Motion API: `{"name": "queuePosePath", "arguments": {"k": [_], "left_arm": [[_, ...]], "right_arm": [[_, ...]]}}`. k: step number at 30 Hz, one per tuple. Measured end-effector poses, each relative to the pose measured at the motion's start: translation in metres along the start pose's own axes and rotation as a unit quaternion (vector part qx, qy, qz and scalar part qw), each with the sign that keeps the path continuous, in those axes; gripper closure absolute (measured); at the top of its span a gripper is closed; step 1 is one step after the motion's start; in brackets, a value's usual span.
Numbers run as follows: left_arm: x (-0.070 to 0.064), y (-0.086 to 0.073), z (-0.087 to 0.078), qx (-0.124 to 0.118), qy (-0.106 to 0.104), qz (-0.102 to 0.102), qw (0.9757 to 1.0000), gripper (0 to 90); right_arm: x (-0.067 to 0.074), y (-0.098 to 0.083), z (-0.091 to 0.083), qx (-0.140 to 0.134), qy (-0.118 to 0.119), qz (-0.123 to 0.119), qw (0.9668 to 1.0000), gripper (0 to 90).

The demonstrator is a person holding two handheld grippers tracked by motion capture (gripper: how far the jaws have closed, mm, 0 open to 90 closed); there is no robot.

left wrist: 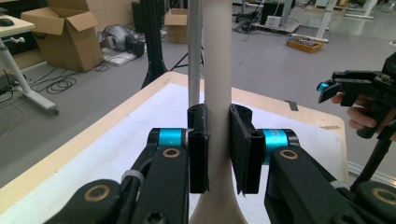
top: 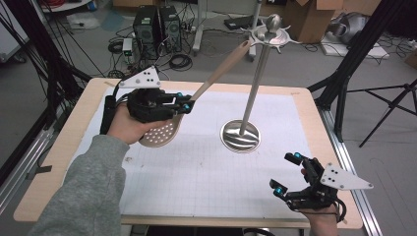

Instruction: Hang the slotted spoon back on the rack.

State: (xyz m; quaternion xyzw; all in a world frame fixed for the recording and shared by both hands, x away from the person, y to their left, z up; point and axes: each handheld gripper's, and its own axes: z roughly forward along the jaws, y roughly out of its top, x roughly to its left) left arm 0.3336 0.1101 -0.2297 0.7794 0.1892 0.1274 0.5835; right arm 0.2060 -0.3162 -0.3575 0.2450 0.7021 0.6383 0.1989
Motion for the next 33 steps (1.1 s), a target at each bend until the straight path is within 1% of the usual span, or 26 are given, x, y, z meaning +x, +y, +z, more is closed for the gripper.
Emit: {"name": "queuePosePath", "arguments": {"k": [8,12,14,17,20,23,27,33], "left_arm": [[-0.0022,0.0007,-0.0009,-0.006,-0.007,0.003,1.0,77.8],[-0.0024,0.0009,-0.0019,-0.01,-0.005,0.002,0.9999,77.8],[-0.0019,0.001,-0.0029,-0.007,-0.007,0.003,0.9999,77.8],[-0.0023,0.0013,-0.0035,-0.012,-0.009,0.003,0.9999,77.8],[-0.0028,0.0017,-0.0032,-0.012,-0.009,0.006,0.9999,77.8],[-0.003,0.0017,-0.0019,-0.01,-0.009,0.003,0.9999,77.8],[-0.0026,0.0018,-0.0001,-0.005,-0.008,0.005,0.9999,77.9],[-0.004,0.0028,0.001,-0.007,-0.011,0.007,0.9999,77.8]], "right_arm": [[0.0004,0.0002,0.0007,0.002,0.002,-0.001,1.0,7.4],[0.0004,0.0002,0.0005,0.001,0.001,0.0,1.0,7.4],[0.0005,0.0001,0.0003,0.003,0.001,0.002,1.0,7.4],[0.0004,0.0001,0.0006,0.002,0.001,0.0,1.0,7.4],[0.0005,0.0,0.0011,0.003,0.001,0.0,1.0,7.4],[0.0005,0.0,0.0012,0.003,0.001,-0.001,1.0,7.4],[0.0007,0.0003,0.0012,0.003,0.003,-0.002,1.0,7.4],[0.0003,0.0001,0.0004,0.002,0.002,0.0,1.0,7.4]]}}
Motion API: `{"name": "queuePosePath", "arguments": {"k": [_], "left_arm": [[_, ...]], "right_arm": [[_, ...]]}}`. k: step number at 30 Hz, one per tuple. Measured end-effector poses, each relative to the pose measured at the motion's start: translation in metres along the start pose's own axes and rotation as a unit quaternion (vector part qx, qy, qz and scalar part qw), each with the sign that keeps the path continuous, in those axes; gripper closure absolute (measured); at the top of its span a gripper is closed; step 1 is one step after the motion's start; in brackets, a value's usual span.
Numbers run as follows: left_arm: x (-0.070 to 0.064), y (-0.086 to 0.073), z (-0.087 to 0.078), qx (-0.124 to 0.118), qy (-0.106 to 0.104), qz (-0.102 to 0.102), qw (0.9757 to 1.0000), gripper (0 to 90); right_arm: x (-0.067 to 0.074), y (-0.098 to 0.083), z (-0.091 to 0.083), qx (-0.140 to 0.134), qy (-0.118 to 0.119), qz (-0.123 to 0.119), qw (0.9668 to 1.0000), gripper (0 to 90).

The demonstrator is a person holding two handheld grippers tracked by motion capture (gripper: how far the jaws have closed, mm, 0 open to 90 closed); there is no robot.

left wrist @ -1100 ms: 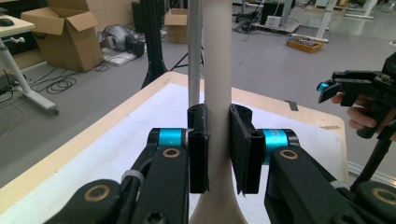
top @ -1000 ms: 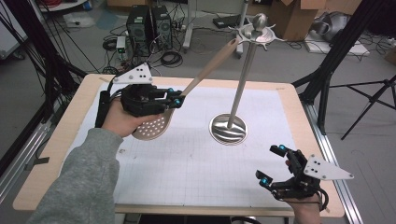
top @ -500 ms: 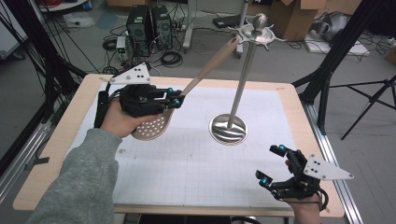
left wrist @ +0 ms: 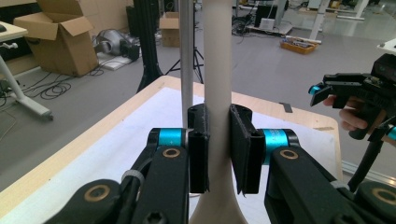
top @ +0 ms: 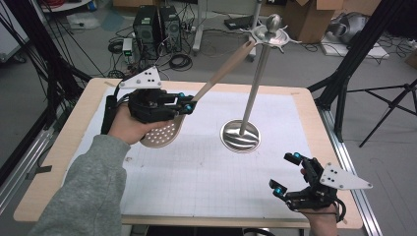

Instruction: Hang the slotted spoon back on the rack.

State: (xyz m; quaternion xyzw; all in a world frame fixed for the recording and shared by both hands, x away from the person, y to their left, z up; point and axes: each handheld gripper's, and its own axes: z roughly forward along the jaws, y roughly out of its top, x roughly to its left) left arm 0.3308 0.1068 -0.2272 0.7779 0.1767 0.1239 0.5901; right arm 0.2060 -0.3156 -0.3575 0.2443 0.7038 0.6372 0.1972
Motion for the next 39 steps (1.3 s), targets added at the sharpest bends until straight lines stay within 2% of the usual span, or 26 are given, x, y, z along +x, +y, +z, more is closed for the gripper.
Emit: {"name": "queuePosePath", "arguments": {"k": [11,26,39], "left_arm": [[-0.0026,0.0016,0.0008,0.002,-0.001,0.006,1.0,77.8],[-0.0014,0.0005,0.0072,0.008,0.006,0.002,0.9999,77.8],[0.0024,-0.0022,0.0029,0.002,0.016,-0.003,0.9999,77.8]], "right_arm": [[0.0001,0.0,0.0002,0.0,0.0,-0.002,1.0,7.4],[0.0001,-0.0001,-0.0018,-0.001,-0.001,0.002,1.0,7.4],[-0.0004,-0.0007,-0.0014,0.001,0.0,0.0,1.0,7.4]]}}
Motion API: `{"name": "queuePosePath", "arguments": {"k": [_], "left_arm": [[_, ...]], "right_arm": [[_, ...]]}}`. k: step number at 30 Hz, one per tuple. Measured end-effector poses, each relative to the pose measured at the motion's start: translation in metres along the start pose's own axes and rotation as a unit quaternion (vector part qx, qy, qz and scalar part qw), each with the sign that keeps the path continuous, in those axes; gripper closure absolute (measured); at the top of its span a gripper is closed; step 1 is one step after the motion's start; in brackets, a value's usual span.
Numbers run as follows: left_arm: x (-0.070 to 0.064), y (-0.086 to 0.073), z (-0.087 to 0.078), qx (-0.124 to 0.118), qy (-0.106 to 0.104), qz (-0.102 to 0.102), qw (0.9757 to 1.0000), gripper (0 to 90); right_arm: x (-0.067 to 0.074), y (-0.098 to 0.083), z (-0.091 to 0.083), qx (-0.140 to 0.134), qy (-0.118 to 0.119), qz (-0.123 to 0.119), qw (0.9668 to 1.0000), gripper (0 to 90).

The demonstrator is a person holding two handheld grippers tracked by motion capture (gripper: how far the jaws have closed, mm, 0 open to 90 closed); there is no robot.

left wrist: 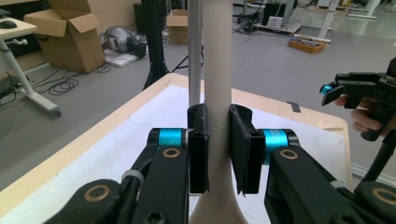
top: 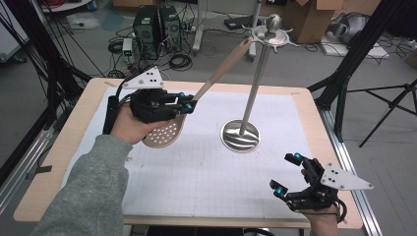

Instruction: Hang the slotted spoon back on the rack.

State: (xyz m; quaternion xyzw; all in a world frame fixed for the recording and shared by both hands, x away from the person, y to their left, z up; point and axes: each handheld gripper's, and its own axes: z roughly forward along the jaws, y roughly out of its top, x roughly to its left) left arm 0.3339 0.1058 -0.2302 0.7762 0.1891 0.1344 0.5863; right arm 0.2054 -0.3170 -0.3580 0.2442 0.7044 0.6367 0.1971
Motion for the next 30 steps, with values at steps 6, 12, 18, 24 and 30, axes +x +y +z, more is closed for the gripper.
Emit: {"name": "queuePosePath", "arguments": {"k": [6,12,18,24,30], "left_arm": [[0.0002,0.0005,-0.0026,-0.007,0.0,0.0,1.0,77.8],[0.0026,-0.0012,-0.002,-0.004,0.0,-0.005,1.0,77.8],[0.0055,-0.0023,-0.0002,-0.005,0.003,-0.008,1.0,77.8],[0.0072,-0.0037,0.0006,-0.004,-0.002,-0.01,0.9999,77.8],[0.0072,-0.0045,0.0043,-0.002,-0.006,-0.012,0.9999,77.8]], "right_arm": [[-0.0001,0.0,0.0,0.0,-0.001,0.0,1.0,7.4],[0.0006,0.0003,0.0003,0.0,0.002,0.001,1.0,7.4],[0.0002,0.0001,-0.0005,0.0,0.0,0.001,1.0,7.4],[-0.0006,-0.0002,-0.0023,-0.002,-0.003,0.003,1.0,7.4],[-0.0004,0.0001,-0.0024,-0.001,-0.002,0.0,1.0,7.4]]}}
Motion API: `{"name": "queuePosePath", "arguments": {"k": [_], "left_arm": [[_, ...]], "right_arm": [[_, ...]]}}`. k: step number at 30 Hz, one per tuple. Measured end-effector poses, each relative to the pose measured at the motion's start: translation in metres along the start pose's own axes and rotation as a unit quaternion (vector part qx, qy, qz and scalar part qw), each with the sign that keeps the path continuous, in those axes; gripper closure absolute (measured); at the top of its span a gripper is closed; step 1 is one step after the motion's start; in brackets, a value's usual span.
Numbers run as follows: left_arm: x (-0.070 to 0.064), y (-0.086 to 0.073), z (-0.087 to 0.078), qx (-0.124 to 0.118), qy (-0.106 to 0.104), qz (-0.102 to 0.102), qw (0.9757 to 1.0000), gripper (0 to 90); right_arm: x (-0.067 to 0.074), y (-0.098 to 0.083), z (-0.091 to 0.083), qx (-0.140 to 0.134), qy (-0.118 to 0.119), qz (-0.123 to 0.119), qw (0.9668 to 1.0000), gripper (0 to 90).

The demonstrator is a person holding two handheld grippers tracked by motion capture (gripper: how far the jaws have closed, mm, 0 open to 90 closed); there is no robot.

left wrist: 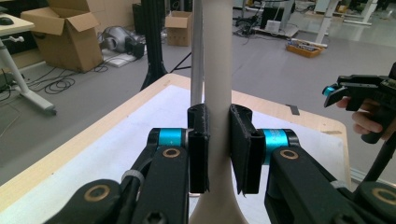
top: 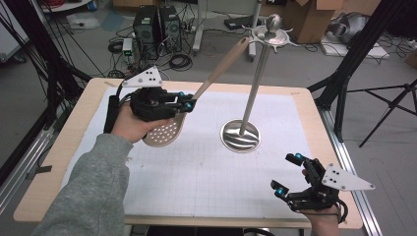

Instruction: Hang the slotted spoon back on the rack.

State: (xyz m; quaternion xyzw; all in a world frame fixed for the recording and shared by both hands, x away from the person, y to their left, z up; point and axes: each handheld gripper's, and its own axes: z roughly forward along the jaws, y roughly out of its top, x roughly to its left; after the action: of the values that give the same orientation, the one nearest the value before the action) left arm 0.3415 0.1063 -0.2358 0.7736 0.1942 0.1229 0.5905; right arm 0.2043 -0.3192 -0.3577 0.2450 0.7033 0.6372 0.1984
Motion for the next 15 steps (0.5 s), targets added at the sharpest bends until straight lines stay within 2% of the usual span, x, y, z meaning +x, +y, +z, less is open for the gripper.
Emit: {"name": "queuePosePath", "arguments": {"k": [15], "left_arm": [[0.001,-0.003,0.015,0.005,-0.007,-0.005,0.9999,77.8]], "right_arm": [[0.0,0.0,-0.003,-0.002,-0.001,0.001,1.0,7.4]]}}
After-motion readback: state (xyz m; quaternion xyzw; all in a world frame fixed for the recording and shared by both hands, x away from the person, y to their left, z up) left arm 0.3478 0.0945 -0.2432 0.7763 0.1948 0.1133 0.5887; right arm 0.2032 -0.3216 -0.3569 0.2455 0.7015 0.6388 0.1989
